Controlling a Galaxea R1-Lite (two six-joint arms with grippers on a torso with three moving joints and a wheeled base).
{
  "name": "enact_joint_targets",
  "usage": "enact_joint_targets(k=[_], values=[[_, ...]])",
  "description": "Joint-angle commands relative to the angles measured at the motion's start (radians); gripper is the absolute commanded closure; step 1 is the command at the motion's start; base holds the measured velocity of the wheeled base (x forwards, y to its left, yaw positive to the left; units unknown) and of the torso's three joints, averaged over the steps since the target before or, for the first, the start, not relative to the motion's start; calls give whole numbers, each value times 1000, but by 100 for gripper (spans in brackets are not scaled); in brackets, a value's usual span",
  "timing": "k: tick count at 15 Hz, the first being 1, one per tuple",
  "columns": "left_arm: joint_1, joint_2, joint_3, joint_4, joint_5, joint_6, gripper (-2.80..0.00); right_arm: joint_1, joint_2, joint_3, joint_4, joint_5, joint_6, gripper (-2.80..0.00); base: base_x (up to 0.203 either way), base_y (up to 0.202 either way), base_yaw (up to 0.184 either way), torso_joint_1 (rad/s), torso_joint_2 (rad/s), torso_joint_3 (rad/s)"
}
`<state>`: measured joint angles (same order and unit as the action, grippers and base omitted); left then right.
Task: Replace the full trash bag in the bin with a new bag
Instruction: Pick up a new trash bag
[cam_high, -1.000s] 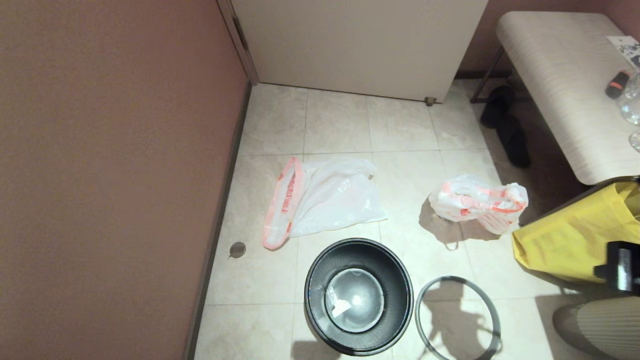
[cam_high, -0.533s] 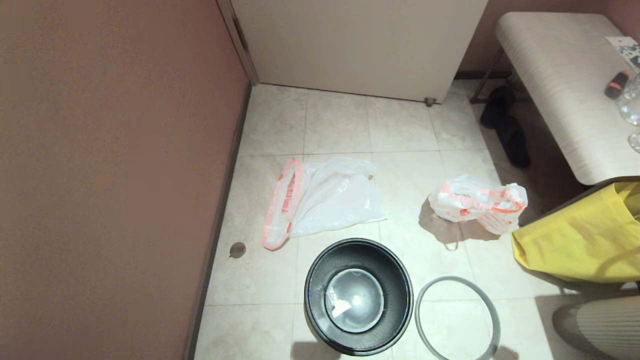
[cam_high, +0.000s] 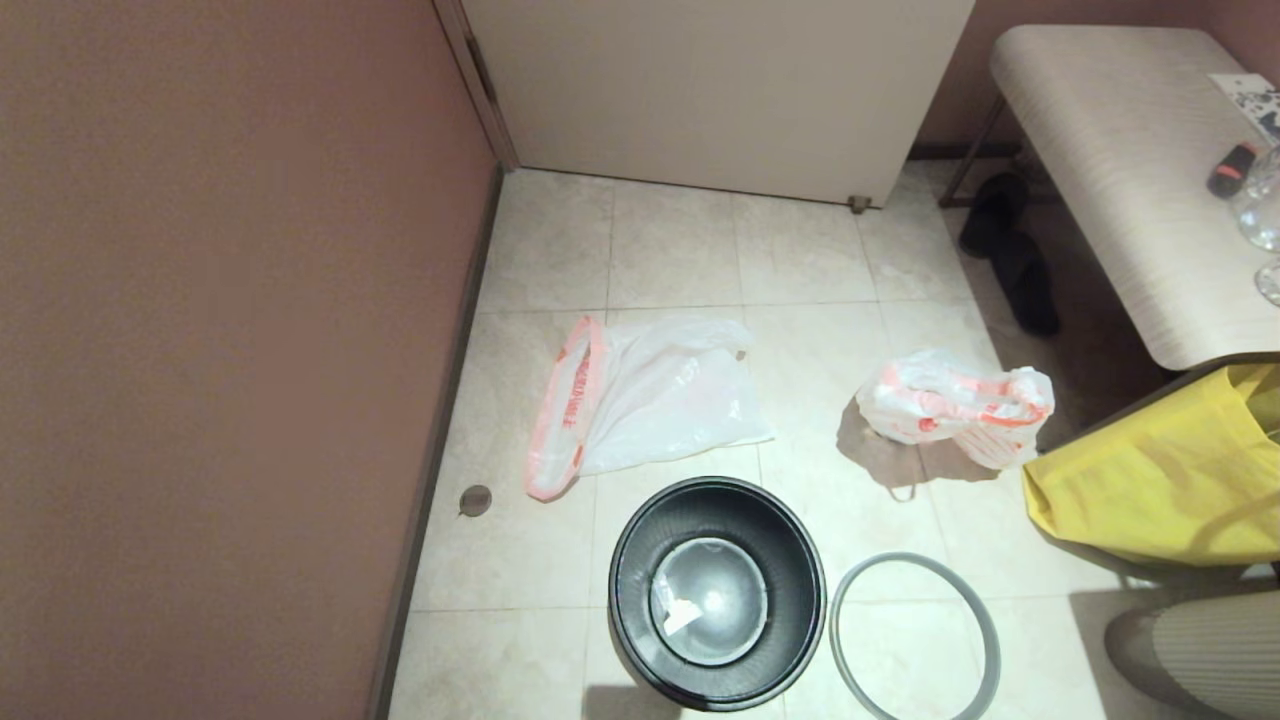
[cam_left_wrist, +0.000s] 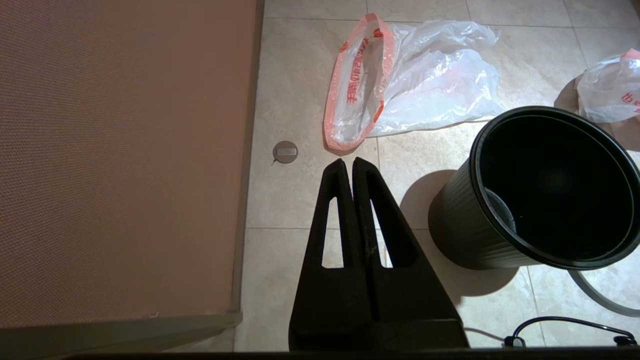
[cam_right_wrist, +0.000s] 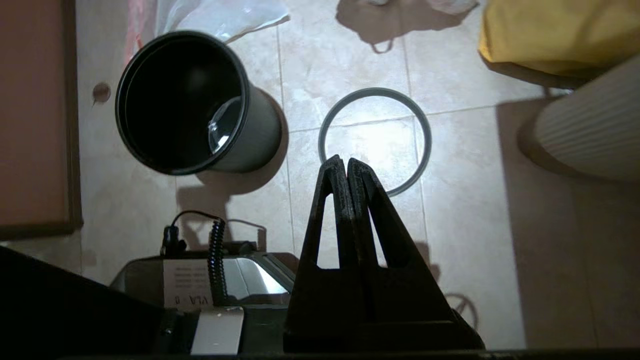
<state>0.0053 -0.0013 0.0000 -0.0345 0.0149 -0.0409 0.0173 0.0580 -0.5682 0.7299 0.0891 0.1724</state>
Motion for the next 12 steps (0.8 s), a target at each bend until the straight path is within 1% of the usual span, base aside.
enact_joint_targets(k=[1, 4, 5, 6, 7, 9, 12], values=[[1, 1, 0, -1, 0, -1, 0, -4, -55, 183, -175, 17, -25, 0, 0, 0, 0, 0, 0, 0], [1, 1, 0, -1, 0, -1, 0, -5, -57, 431, -513, -11, -81, 0, 0, 0, 0, 0, 0, 0], [1, 1, 0, -1, 0, -1, 0, -5, -58, 483, -603, -33, -101, 0, 0, 0, 0, 0, 0, 0], [1, 1, 0, -1, 0, -1, 0, -5, -58, 505, -641, -71, -125, 0, 0, 0, 0, 0, 0, 0], [1, 1, 0, -1, 0, -1, 0, -5, -58, 510, -644, -87, -141, 0, 0, 0, 0, 0, 0, 0], [1, 1, 0, -1, 0, -1, 0, -5, -58, 544, -656, -94, -175, 0, 0, 0, 0, 0, 0, 0], [1, 1, 0, -1, 0, -1, 0, -5, -57, 557, -710, -101, -145, 0, 0, 0, 0, 0, 0, 0]])
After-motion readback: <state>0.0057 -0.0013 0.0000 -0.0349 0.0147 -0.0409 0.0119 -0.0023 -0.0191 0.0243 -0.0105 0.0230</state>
